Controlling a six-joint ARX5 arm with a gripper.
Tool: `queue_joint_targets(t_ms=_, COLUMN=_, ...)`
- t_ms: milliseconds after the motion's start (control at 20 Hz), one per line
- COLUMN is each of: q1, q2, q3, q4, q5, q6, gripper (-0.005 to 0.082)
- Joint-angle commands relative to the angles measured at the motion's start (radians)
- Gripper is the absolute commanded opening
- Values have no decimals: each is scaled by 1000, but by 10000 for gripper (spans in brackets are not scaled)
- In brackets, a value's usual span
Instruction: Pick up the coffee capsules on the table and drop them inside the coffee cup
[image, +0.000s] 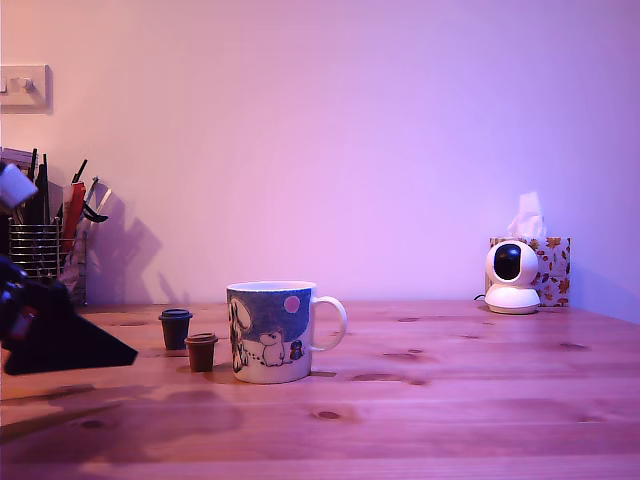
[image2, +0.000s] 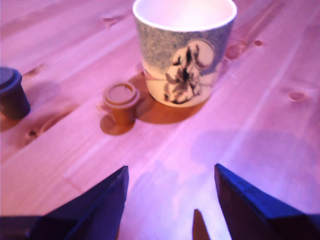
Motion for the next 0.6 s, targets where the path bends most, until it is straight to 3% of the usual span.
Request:
queue_joint_targets(t_ms=0, q1=-5, q2=54, q3=9, q4=58, q5=2, q6=-34, gripper=498)
queue_joint_targets(t_ms=350, q1=-16, q2=180, q3=76, q4=179, q5=19, q6=-103, gripper=498)
queue_joint_targets(t_ms=550, q1=-46, q2=229, q3=127, q4=180, q5=21, q6=-104, gripper=498)
